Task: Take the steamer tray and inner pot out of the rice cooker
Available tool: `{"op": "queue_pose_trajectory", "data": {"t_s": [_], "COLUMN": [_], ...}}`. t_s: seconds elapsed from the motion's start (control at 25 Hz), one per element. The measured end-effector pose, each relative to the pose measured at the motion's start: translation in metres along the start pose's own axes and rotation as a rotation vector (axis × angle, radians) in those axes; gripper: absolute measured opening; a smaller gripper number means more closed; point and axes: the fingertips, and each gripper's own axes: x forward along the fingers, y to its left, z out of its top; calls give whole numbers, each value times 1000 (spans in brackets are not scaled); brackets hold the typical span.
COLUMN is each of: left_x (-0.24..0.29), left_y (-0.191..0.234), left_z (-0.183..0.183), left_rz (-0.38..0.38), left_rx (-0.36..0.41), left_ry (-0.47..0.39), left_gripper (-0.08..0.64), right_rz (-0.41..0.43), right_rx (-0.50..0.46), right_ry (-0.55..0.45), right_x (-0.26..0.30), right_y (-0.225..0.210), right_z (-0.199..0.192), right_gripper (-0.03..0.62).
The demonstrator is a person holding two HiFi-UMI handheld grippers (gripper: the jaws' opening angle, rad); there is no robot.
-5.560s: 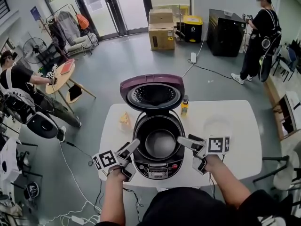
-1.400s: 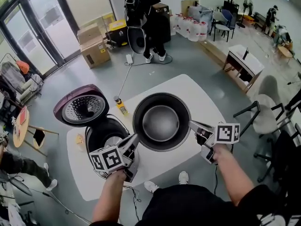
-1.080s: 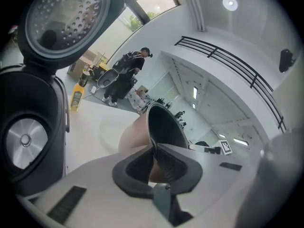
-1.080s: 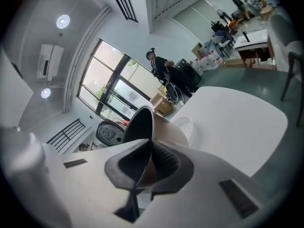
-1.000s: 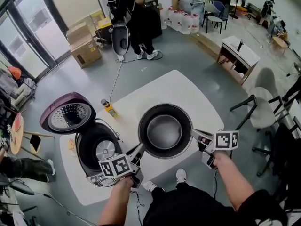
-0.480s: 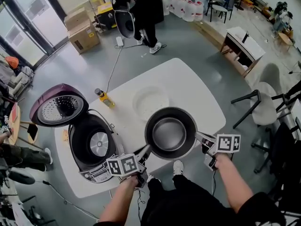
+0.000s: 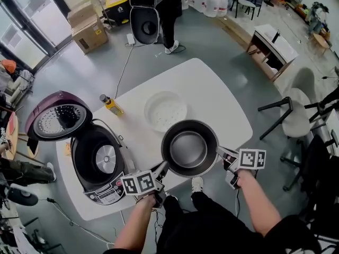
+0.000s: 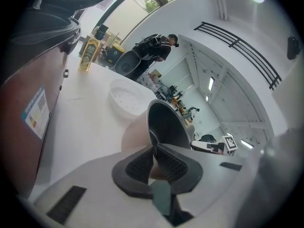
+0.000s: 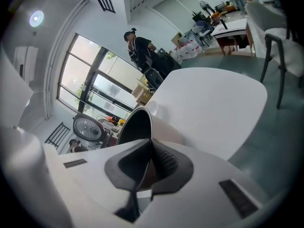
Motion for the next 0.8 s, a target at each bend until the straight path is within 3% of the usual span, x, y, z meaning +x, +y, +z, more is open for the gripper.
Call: {"op": "queue_pose_trajectory", "data": {"t_s": [0.16,0.28,0.32,0.36,0.4,0.48,0.6,0.8], "left_x": [3,6,6,6,4,-4,-26,-82], "left_y": [2,5,4,2,-1,-8,-29,-77], "left_z": [0,4,7,9,13,22,50,108], "left_rz": [-5,27,40,56,74,120,187,278], "left_rx": [5,61,85,112,145,231,382,586], "left_ry": [-16,-36,-41,-47,-56,-85,-180,-422], "left_gripper": [35,51,72,144,207,300,345,352], "right_rz": [2,-1,-14,-37,-66,-119,-144,-73], "right_rx": [3,-52,-91,-138,-188,-294,-468,-712], "right_ry": [-13,-27,-31,-37,-51,-101,-179,-294], "right_x": [3,7,7,5,2,-8,-22,-31], "right_y": [-4,-4,-3,-3,-2,7,41,134], "right_z": [3,6,8,11,15,29,55,79], "right_gripper": [14,21,25,32,98,121,153,161]}}
